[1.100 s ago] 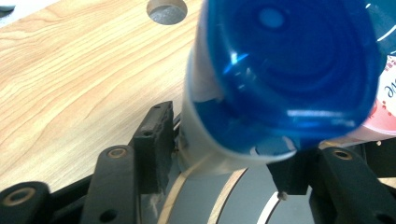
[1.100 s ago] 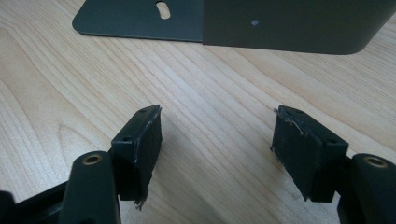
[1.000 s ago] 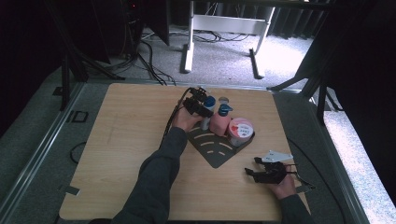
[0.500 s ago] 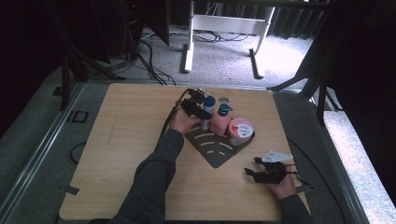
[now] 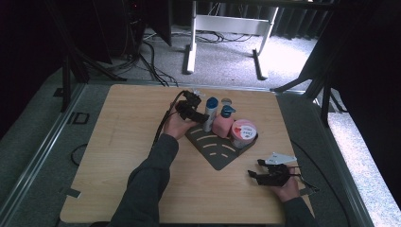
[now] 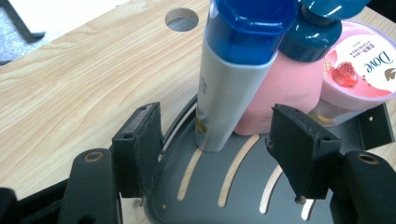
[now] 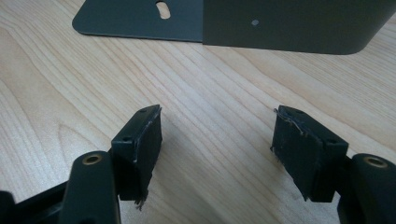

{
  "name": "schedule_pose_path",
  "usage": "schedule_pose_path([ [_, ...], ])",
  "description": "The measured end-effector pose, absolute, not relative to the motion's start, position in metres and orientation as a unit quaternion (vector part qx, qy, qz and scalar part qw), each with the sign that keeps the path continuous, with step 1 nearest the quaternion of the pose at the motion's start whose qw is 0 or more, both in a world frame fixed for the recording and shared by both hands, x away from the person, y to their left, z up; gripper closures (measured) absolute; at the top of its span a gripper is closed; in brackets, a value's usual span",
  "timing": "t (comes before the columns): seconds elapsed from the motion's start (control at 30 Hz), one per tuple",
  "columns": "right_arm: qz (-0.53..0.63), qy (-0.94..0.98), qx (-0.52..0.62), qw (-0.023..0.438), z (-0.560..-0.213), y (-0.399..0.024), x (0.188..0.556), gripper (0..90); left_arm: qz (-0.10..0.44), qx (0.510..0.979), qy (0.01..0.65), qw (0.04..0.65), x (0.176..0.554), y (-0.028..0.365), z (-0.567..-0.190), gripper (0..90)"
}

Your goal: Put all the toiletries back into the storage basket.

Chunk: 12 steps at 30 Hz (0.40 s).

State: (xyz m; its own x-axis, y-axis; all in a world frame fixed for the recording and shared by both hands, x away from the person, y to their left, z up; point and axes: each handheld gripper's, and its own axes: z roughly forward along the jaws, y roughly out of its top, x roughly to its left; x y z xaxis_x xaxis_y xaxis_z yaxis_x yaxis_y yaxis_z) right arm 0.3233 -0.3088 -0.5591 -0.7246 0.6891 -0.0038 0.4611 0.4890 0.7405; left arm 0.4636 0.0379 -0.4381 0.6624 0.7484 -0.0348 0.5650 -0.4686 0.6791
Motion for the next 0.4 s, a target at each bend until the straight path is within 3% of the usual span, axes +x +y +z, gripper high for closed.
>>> schedule_pose_path([
  [0.4,0.375,0.849,0.338,0.152,-0.559,-0.309,0.323,32.6,0.176,0.840,0.376,0.349,0.435,0.061,-0.441,36.8],
])
